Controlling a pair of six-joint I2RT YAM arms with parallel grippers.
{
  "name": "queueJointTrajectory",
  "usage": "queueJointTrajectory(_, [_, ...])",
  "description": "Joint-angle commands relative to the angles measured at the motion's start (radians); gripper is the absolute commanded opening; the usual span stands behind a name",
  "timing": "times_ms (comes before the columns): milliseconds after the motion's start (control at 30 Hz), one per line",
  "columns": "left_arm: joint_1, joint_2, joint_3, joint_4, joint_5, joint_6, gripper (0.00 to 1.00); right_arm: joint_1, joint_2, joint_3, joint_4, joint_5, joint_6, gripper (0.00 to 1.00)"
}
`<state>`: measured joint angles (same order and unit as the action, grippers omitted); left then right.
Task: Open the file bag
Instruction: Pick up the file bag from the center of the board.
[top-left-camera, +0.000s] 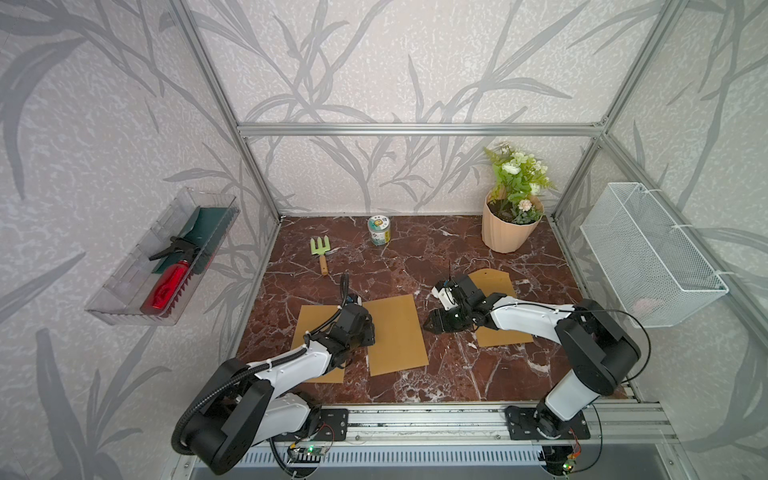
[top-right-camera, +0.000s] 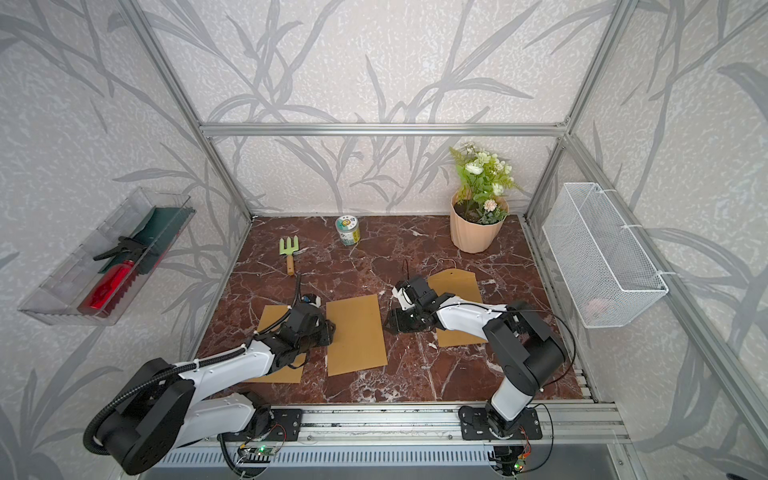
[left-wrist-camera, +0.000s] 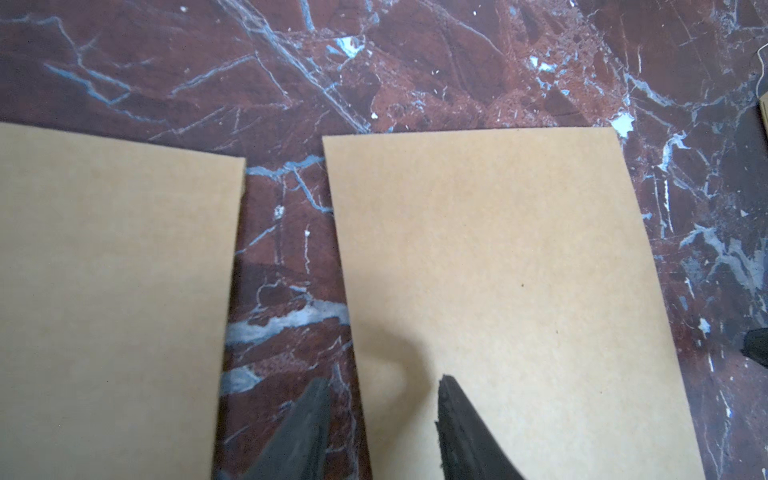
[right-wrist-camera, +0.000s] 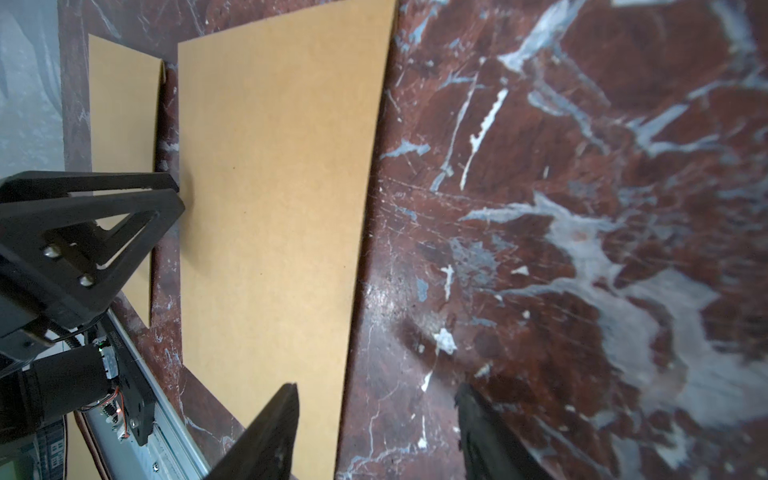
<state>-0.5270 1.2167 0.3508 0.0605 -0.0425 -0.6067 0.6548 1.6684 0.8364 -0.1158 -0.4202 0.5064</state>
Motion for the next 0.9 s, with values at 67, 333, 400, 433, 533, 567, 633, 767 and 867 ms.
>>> queueJointTrajectory(67, [0.004,0.013,-0.008,-0.034,0.012,-0.034,0.4,0.009,0.033,-0.008,0.062,-0.03,0.017,0.62])
queueJointTrajectory(333, [0.004,0.033,-0.008,-0.029,0.026,-0.04,0.37,0.025,0.105,-0.002,0.109,-0.052,0.038,0.62])
queueJointTrajectory(400, [0.004,0.04,-0.011,-0.024,0.029,-0.044,0.37,0.028,0.119,0.003,0.114,-0.057,0.041,0.62])
queueJointTrajectory(433, [0.005,0.042,-0.012,-0.021,0.031,-0.045,0.37,0.03,0.124,0.004,0.116,-0.058,0.043,0.62])
queueJointTrajectory(533, [0.004,0.055,-0.012,-0.01,0.035,-0.048,0.36,0.036,0.141,0.007,0.127,-0.066,0.049,0.62])
queueJointTrajectory(567, [0.004,0.059,-0.013,-0.007,0.037,-0.049,0.36,0.035,0.146,0.007,0.131,-0.069,0.052,0.62])
queueJointTrajectory(633, [0.004,0.068,-0.012,0.001,0.042,-0.05,0.36,0.037,0.155,0.006,0.143,-0.075,0.058,0.62])
queueJointTrajectory(767, [0.004,0.081,-0.015,0.013,0.052,-0.056,0.35,0.042,0.174,0.009,0.157,-0.089,0.067,0.62])
queueJointTrajectory(867, [0.004,0.088,-0.021,0.023,0.052,-0.06,0.35,0.046,0.19,0.016,0.163,-0.097,0.068,0.61])
